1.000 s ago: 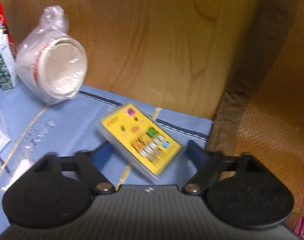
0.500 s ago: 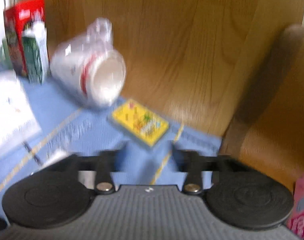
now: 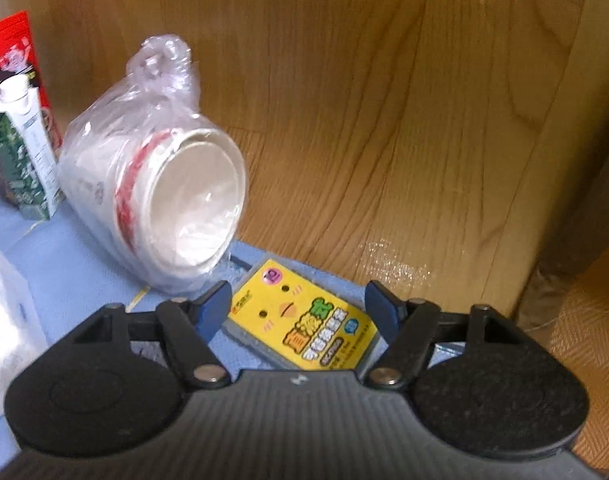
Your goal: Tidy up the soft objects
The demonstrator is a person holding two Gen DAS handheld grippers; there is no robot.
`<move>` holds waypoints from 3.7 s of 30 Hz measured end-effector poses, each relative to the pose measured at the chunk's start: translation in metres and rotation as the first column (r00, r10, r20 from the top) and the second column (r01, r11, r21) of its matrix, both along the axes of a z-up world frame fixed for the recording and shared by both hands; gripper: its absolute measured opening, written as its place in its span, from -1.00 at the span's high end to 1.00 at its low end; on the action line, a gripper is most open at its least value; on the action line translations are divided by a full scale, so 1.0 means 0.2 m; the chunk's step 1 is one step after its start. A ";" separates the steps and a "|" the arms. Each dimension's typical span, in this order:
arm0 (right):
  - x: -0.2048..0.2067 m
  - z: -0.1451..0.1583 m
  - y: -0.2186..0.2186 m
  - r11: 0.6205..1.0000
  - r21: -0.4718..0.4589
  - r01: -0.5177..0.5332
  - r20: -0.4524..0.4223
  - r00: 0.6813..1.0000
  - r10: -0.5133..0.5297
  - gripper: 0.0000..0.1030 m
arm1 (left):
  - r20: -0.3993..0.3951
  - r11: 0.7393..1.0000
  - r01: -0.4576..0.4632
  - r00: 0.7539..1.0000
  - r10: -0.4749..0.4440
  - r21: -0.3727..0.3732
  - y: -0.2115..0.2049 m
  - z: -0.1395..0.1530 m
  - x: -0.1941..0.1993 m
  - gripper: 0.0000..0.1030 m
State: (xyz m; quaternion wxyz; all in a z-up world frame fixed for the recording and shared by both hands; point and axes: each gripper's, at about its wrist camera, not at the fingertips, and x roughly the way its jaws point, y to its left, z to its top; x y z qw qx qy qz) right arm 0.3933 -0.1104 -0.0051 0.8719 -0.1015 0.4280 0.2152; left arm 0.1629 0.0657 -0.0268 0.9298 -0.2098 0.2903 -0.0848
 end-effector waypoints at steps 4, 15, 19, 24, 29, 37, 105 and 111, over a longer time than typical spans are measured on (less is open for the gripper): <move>-0.13 0.03 0.01 0.989 -0.085 -0.118 -0.022 0.993 0.116 -0.02 | -0.002 1.000 -0.010 1.000 0.009 -0.021 0.02 0.00 -0.01 -0.50; -0.40 0.15 -0.12 0.980 0.135 -0.145 -0.050 0.987 0.152 -0.24 | -0.025 0.998 -0.038 0.999 0.036 -0.054 0.07 -0.02 0.01 -0.46; -0.48 0.05 -0.23 0.984 0.148 -0.102 -0.100 0.988 0.117 -0.52 | -0.025 0.999 -0.002 1.000 0.001 -0.054 0.05 -0.02 0.01 -0.45; -0.59 0.02 -0.35 0.948 0.318 -0.010 -0.136 0.989 0.056 0.21 | -0.018 0.997 0.059 0.998 -0.060 -0.052 0.01 -0.02 0.01 -0.37; -0.74 0.04 -0.39 0.890 0.452 0.065 -0.169 0.986 0.014 0.60 | -0.022 0.986 0.074 0.997 -0.078 -0.147 0.06 -0.05 0.01 -0.10; -0.99 0.19 -0.53 0.766 0.636 0.095 -0.130 0.991 -0.015 0.91 | 0.102 0.912 0.206 0.978 -0.181 -0.354 0.09 -0.03 -0.02 0.33; -1.84 0.17 -1.52 0.826 0.366 0.429 0.538 0.627 -0.564 -0.48 | 0.121 0.825 0.481 0.838 -0.532 0.296 -1.45 0.48 -0.25 -0.44; -1.90 0.16 -1.47 0.809 0.352 0.470 0.527 0.615 -0.587 -0.50 | 0.098 0.832 0.417 0.872 -0.480 0.365 -1.34 0.43 -0.32 -0.48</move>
